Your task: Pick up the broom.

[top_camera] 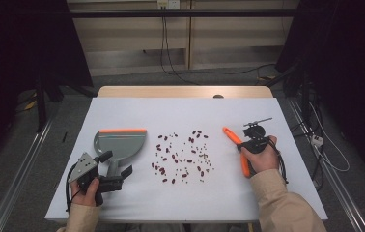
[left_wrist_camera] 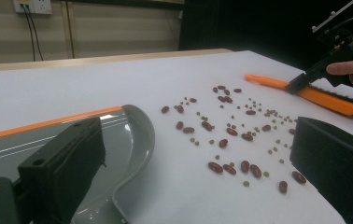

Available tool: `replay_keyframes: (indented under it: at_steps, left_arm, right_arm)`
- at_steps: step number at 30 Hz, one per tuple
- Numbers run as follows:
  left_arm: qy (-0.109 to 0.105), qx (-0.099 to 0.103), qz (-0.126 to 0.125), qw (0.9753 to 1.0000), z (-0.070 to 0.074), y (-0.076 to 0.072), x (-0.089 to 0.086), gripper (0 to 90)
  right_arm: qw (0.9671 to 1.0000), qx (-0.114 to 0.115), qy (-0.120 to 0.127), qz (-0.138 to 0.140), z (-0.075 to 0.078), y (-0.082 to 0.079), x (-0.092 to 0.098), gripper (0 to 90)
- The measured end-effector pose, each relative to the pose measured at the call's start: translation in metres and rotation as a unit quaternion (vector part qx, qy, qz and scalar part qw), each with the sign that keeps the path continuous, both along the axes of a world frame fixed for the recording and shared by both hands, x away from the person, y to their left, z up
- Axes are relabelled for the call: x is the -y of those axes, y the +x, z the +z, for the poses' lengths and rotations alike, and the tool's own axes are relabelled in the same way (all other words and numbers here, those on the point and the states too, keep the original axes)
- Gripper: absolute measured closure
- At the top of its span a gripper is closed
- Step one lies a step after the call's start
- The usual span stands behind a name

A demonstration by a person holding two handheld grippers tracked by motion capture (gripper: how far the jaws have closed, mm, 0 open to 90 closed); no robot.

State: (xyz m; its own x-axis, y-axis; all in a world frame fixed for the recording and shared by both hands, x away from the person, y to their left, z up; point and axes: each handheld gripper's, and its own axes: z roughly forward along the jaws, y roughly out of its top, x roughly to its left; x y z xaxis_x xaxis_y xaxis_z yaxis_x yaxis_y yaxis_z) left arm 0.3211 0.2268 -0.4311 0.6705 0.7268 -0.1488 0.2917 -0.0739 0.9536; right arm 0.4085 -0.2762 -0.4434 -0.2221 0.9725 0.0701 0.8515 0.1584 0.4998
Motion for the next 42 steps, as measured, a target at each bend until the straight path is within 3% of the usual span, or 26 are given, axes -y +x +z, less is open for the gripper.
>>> replay_keyframes:
  at_steps: [6, 10, 16, 20, 24, 31, 36, 42]
  left_arm:
    - [-0.001, 0.001, -0.001, 1.0000, 0.001, 0.000, 0.003, 3.1]
    - [0.002, 0.003, -0.005, 1.0000, 0.001, 0.000, 0.005, 3.2]
    - [0.002, 0.003, -0.004, 1.0000, 0.001, 0.000, 0.004, 3.2]
    - [0.005, 0.007, -0.006, 0.9999, 0.002, 0.000, 0.006, 3.2]
    - [0.008, 0.006, -0.010, 0.9999, 0.002, -0.001, 0.009, 3.2]
    - [0.010, 0.008, -0.007, 0.9999, 0.002, -0.001, 0.008, 3.2]
    - [0.012, 0.008, -0.008, 0.9999, 0.002, -0.001, 0.009, 3.2]
    - [0.014, 0.008, -0.008, 0.9998, 0.003, -0.001, 0.011, 3.2]
  right_arm:
    - [1.0000, -0.001, -0.005, 0.006, 0.001, 0.000, 0.000, 68.9]
    - [0.9996, 0.000, -0.024, 0.014, 0.003, 0.000, -0.005, 69.4]
    - [0.9995, 0.022, -0.016, 0.015, 0.008, -0.003, -0.002, 70.0]
    - [0.9993, 0.033, 0.005, 0.014, 0.012, -0.007, 0.002, 70.1]
    - [0.9987, 0.045, 0.002, 0.023, 0.013, -0.010, 0.000, 70.1]
    - [0.9953, 0.084, 0.040, 0.026, 0.020, -0.017, 0.001, 70.1]
    - [0.9851, 0.143, 0.091, 0.027, 0.026, -0.032, 0.011, 70.2]
    - [0.9674, 0.195, 0.161, 0.022, 0.034, -0.049, 0.025, 70.6]
